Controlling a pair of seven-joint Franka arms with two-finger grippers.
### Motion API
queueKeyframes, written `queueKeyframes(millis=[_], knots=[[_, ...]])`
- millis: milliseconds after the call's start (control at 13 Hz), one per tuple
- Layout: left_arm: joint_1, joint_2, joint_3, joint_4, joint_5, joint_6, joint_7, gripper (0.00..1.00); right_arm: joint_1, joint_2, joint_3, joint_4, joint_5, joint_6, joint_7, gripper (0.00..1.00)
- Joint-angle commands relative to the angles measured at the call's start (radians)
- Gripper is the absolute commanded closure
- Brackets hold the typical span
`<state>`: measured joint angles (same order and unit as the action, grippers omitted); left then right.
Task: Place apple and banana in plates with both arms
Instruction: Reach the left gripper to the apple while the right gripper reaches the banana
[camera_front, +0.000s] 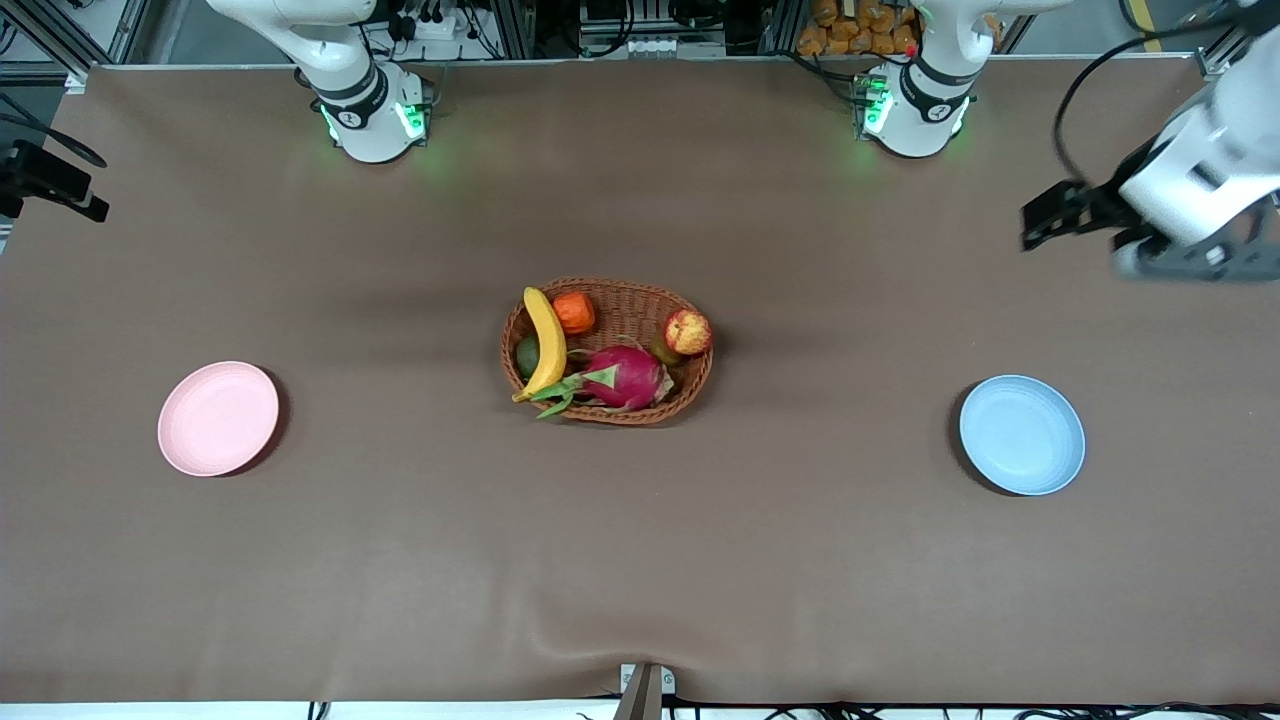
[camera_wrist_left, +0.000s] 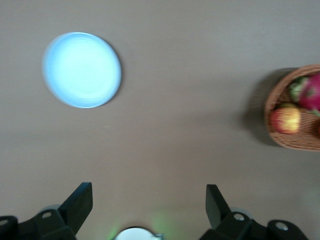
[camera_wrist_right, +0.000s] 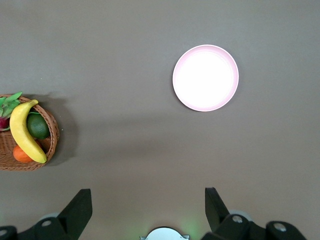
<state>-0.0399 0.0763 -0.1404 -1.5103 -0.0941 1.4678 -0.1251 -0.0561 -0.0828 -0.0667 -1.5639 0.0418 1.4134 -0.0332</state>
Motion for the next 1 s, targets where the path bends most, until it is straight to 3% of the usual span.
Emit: queueKeyframes(millis=[0, 154, 308, 615, 769, 923], knots=[[-0.056, 0.054, -0.008, -0.004, -0.065, 0.050, -0.103, 0.00, 0.019, 0.014, -0.005, 0.011, 0.016, -0.002, 0.010, 0.00], [-0.141, 0.072, -0.010, -0.050, -0.065, 0.145, -0.250, 0.00, 0.042, 0.032, -0.004, 0.013, 0.019, -0.001, 0.012, 0.00], [-0.198, 0.118, -0.011, -0.074, -0.065, 0.236, -0.287, 0.00, 0.041, 0.055, -0.005, 0.011, 0.096, 0.013, 0.004, 0.00], [-0.284, 0.194, -0.011, -0.126, -0.061, 0.388, -0.421, 0.00, 0.143, 0.136, -0.004, 0.013, 0.093, 0.099, -0.005, 0.00], [-0.324, 0.209, -0.013, -0.218, -0.067, 0.561, -0.455, 0.00, 0.232, 0.236, -0.004, 0.021, 0.095, 0.127, -0.010, 0.00], [-0.379, 0.249, -0.015, -0.295, -0.069, 0.708, -0.516, 0.00, 0.275, 0.274, -0.001, 0.033, 0.102, 0.139, -0.005, 0.00]])
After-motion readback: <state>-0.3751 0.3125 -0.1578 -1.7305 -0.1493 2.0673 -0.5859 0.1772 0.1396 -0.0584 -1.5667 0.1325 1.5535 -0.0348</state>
